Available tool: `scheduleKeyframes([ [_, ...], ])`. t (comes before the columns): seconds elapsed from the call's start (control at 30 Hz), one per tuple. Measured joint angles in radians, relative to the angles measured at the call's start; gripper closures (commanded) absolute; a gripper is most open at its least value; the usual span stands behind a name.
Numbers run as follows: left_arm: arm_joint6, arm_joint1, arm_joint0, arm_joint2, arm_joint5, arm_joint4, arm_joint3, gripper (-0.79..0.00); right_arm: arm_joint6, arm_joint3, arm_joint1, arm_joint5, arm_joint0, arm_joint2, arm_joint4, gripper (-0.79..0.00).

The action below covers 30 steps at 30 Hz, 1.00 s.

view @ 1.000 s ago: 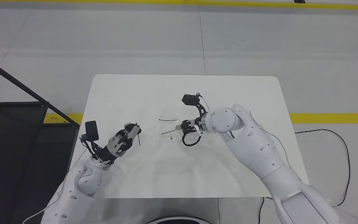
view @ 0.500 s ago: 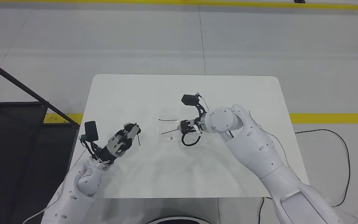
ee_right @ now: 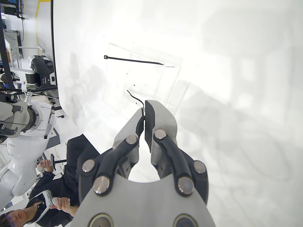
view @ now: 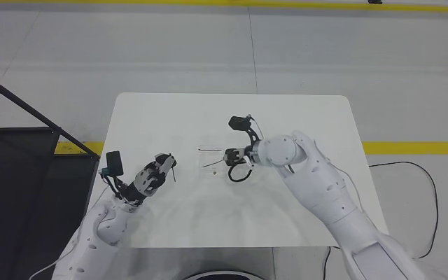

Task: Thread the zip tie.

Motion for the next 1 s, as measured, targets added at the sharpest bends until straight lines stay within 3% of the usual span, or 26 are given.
scheduleKeyframes([
  [0.33,0.009,-0.004,0.003,-0.003,0.006,-0.001,-0.003,0.000,-0.010,-0.168,0.046,-0.001,-0.120,0.118,-0.017,0.000],
  [0.53,0.045,-0.011,0.002,-0.001,0.064,0.002,-0.007,0.000,-0.033,-0.370,0.086,-0.029,-0.276,0.243,-0.010,0.000],
  [0.77,0.141,-0.028,-0.004,0.043,0.157,0.093,-0.014,0.000,-0.062,-0.585,0.123,-0.160,-0.480,0.379,0.055,0.000],
  [1.0,0.235,-0.042,-0.013,0.103,0.231,0.226,-0.015,0.000,-0.087,-0.710,0.145,-0.312,-0.640,0.462,0.137,0.000],
])
